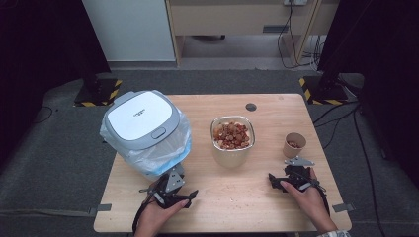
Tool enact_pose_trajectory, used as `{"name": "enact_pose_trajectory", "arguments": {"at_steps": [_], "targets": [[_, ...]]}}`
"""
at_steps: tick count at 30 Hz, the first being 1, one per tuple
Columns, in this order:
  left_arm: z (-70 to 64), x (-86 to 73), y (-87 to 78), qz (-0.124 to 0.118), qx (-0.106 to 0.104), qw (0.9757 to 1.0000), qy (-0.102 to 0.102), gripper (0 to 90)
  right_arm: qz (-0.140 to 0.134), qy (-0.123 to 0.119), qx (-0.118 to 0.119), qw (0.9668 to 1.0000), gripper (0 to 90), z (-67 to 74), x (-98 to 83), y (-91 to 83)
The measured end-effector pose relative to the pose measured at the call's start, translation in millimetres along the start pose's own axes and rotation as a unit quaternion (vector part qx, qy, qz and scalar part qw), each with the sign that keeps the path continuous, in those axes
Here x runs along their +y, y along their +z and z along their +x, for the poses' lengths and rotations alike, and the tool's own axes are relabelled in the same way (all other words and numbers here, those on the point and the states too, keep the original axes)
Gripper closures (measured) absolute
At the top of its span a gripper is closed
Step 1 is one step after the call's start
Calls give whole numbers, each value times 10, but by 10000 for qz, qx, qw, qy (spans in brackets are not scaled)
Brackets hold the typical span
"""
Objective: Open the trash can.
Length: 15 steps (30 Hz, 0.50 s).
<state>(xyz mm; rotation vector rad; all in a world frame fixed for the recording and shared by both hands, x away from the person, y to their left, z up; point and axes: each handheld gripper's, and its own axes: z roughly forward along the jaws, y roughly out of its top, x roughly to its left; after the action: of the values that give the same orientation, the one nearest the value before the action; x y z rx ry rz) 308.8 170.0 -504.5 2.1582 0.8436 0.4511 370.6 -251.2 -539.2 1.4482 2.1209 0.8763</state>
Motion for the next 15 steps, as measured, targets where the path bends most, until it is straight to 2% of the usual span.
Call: {"name": "enact_pose_trajectory", "arguments": {"at_steps": [4, 7, 11, 12, 15], "targets": [[10, 9, -9, 76, 58, 9999, 43, 325, 4, -29, 39, 10000, 7, -3, -3, -3], [30, 9, -19, 159, 165, 9996, 181, 398, 4, -77, 72, 9999, 7, -6, -8, -7], [77, 6, -42, 180, 268, 9993, 193, 514, 3, -123, 122, 9999, 7, -4, -14, -14], [110, 3, -59, 183, 372, 9989, 195, 547, 6, -127, 131, 9998, 7, -3, -15, -16], [147, -4, -86, 108, 490, 9987, 65, 611, 5, -139, 136, 9998, 7, -4, -15, -16]]}}
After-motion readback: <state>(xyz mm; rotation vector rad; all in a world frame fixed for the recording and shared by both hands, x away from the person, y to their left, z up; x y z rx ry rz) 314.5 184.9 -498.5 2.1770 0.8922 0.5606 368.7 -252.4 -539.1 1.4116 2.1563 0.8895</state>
